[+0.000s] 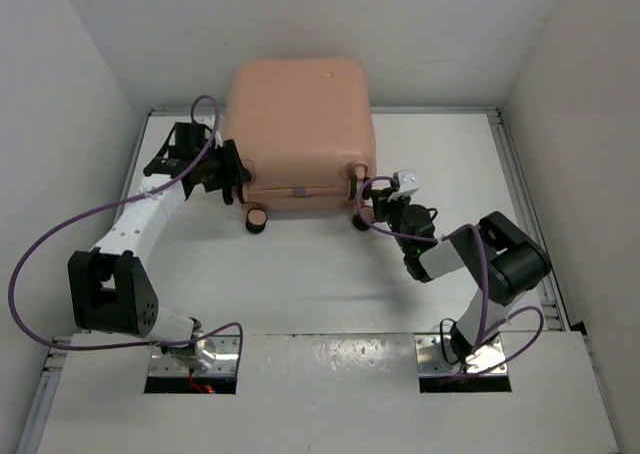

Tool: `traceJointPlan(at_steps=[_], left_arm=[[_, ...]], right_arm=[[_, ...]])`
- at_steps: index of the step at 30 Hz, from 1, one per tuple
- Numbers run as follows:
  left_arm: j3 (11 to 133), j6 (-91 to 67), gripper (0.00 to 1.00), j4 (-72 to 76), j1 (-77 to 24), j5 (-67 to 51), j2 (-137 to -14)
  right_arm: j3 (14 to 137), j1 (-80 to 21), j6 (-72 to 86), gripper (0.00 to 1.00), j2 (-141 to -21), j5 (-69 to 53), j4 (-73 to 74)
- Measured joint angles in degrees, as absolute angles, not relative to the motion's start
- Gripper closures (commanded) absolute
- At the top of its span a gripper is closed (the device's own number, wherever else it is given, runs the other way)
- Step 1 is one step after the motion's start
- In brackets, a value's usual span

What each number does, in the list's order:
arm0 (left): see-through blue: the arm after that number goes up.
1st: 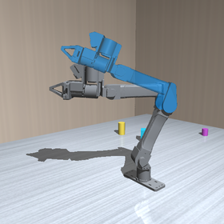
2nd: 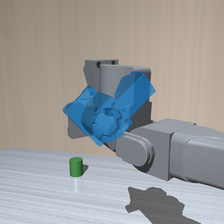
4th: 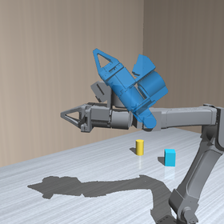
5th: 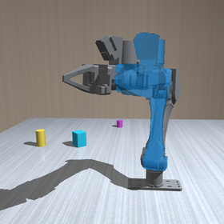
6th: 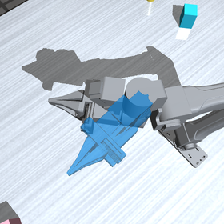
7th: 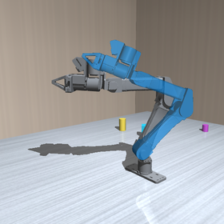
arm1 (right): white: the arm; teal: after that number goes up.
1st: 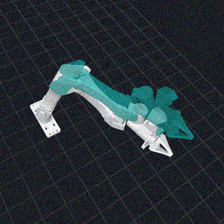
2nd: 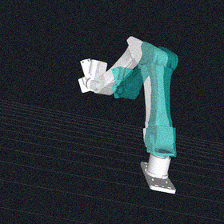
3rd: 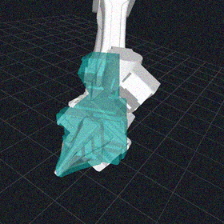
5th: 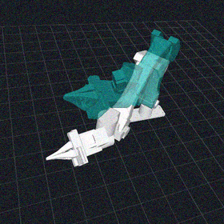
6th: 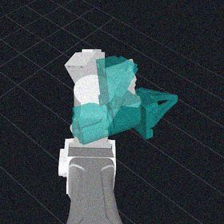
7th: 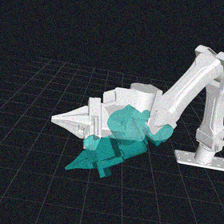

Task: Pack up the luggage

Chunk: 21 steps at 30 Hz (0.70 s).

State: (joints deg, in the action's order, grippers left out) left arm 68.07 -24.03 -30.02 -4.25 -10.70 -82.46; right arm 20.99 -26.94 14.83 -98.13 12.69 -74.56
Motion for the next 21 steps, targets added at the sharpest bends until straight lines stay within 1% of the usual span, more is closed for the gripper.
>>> traceJointPlan(at_steps=[8,14,21], left_arm=[[68.0,-21.2,0.98,-28.8,-2.8,-11.1,-82.8],[68.3,-16.3,0.99,-26.1,-2.5,-8.6,-83.4],[73.1,-9.9,0.99,-23.3,-2.0,-5.1,-88.6]], right_arm=[[22.8,-23.4,14.4,1.0,-99.3,7.0,-74.3],[26.1,-18.3,15.3,1.0,-102.7,-3.6,-74.6],[33.7,-13.6,16.4,1.0,-109.4,-16.2,-75.0]])
